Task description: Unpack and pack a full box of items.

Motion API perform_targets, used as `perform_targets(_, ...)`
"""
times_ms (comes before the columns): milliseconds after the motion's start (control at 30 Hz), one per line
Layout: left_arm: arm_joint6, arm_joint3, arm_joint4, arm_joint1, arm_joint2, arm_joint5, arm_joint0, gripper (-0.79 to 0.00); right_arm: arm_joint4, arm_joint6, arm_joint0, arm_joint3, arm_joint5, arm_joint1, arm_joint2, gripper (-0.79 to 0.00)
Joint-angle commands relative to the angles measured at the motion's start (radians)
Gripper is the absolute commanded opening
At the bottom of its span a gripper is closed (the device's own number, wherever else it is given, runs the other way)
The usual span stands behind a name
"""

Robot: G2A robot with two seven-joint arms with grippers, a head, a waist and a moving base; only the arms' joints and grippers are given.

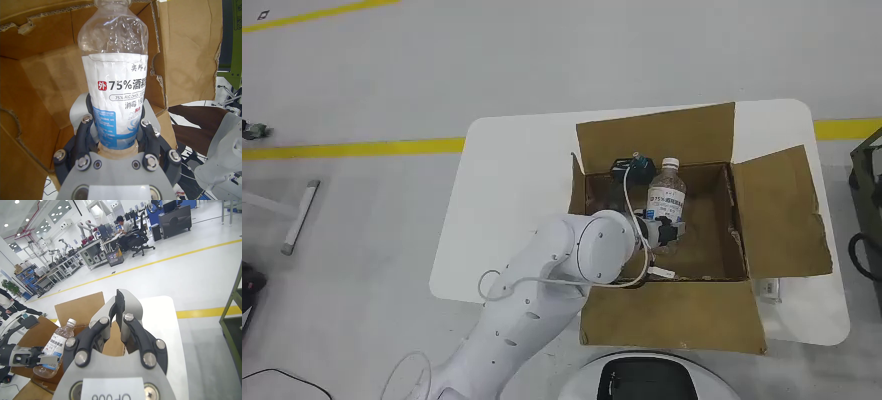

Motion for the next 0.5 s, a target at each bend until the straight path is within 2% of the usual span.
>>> perform_targets(0, 0.000, 0.000, 0.000, 0.000, 0.000, 0.000, 0.000, -0.785, -0.001, 0.003, 0.003, 0.002, -0.003, 0.000, -0.006, -0.785)
perform_targets(167, 0.029, 0.005, -0.019, 0.000, -0.003, -0.009, 0.031, -0.785, -0.020, 0.013, 0.016, 0.002, -0.004, 0.002, -0.027, -0.785)
perform_targets(267, 0.034, 0.024, -0.015, -0.003, 0.006, 0.034, 0.042, -0.785, -0.022, 0.013, 0.020, 0.004, 0.001, 0.002, -0.034, -0.785)
perform_targets(367, 0.070, 0.066, -0.045, -0.007, 0.003, 0.070, 0.059, -0.785, -0.026, 0.015, 0.022, 0.004, 0.002, 0.003, -0.039, -0.785)
perform_targets(467, 0.089, 0.148, -0.013, -0.007, 0.024, 0.089, 0.050, -0.785, -0.027, 0.017, 0.023, 0.004, 0.007, 0.003, -0.041, -0.785)
